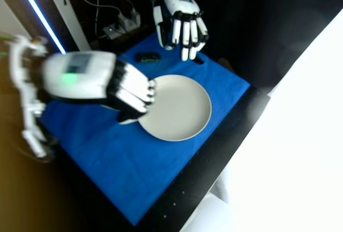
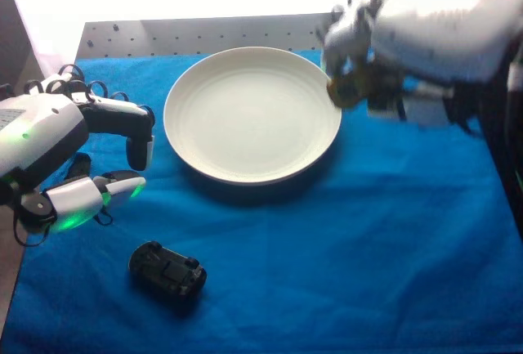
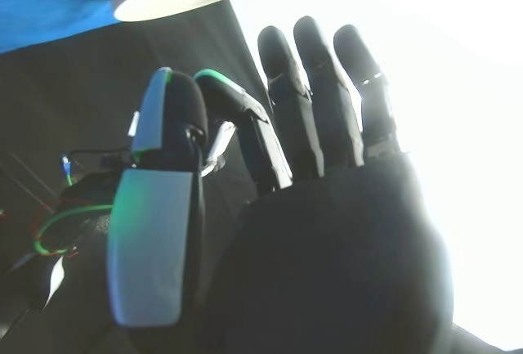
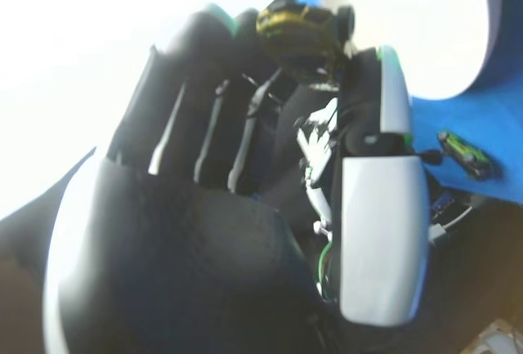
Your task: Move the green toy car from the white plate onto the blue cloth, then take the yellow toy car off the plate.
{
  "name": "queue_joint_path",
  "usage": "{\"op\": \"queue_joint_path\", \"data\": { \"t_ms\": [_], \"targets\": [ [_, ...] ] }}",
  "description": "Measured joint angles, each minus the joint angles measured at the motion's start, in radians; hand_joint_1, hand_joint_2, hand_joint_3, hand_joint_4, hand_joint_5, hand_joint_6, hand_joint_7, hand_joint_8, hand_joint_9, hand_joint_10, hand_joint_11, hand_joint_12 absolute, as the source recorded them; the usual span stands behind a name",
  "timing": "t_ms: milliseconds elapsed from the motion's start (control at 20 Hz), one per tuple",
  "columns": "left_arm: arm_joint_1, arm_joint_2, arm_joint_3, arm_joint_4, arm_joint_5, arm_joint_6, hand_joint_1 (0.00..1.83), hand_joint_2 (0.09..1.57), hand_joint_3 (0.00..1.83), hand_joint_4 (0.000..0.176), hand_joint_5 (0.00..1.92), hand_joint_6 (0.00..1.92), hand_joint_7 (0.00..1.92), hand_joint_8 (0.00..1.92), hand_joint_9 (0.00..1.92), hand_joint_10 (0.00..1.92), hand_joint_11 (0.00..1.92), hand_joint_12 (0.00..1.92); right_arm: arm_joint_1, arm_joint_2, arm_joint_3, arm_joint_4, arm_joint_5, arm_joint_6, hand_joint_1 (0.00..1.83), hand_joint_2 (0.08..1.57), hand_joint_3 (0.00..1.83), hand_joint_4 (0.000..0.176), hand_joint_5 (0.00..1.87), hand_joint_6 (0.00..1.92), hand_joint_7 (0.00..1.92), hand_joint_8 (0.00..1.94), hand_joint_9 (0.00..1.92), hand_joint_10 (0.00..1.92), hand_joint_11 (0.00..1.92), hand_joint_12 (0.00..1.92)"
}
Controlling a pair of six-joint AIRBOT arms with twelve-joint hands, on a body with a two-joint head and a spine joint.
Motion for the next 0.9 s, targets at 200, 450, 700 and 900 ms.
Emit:
{"op": "queue_joint_path", "data": {
  "t_ms": [200, 450, 700, 900],
  "targets": [
    [0.009, 0.010, -0.011, -0.008, -0.015, 0.000, 0.88, 1.26, 0.00, 0.176, 0.70, 1.39, 0.78, 0.03, 0.47, 0.54, 0.00, 1.55, -0.060, 0.050, -0.081, -0.026, 0.027, 0.000, 1.27, 1.15, 0.00, 0.000, 0.91, 0.87, 0.97, 1.33, 1.14, 1.61, 1.12, 1.82],
    [0.021, 0.011, -0.013, -0.017, -0.032, 0.000, 0.86, 1.27, 0.00, 0.176, 0.68, 1.43, 0.78, 0.05, 0.40, 0.70, 0.00, 1.55, -0.153, 0.074, -0.134, -0.113, 0.031, 0.108, 1.40, 1.11, 0.00, 0.000, 1.04, 0.79, 1.08, 0.85, 1.07, 1.15, 1.06, 1.56],
    [0.024, 0.011, -0.013, -0.022, -0.029, 0.000, 0.88, 1.25, 0.00, 0.176, 0.70, 1.39, 0.79, 0.02, 0.47, 0.49, 0.00, 1.42, -0.215, 0.066, -0.146, -0.111, 0.029, 0.114, 1.40, 1.06, 0.00, 0.000, 1.03, 0.79, 1.09, 0.86, 1.05, 1.10, 0.97, 1.45],
    [0.025, 0.011, -0.014, -0.023, -0.029, 0.000, 0.87, 1.26, 0.00, 0.176, 0.69, 1.40, 0.80, 0.02, 0.44, 0.53, 0.00, 1.43, -0.218, 0.049, -0.146, -0.110, 0.003, 0.114, 1.30, 1.04, 0.00, 0.000, 1.06, 0.79, 1.16, 0.81, 0.99, 1.10, 0.81, 1.47]
  ]
}}
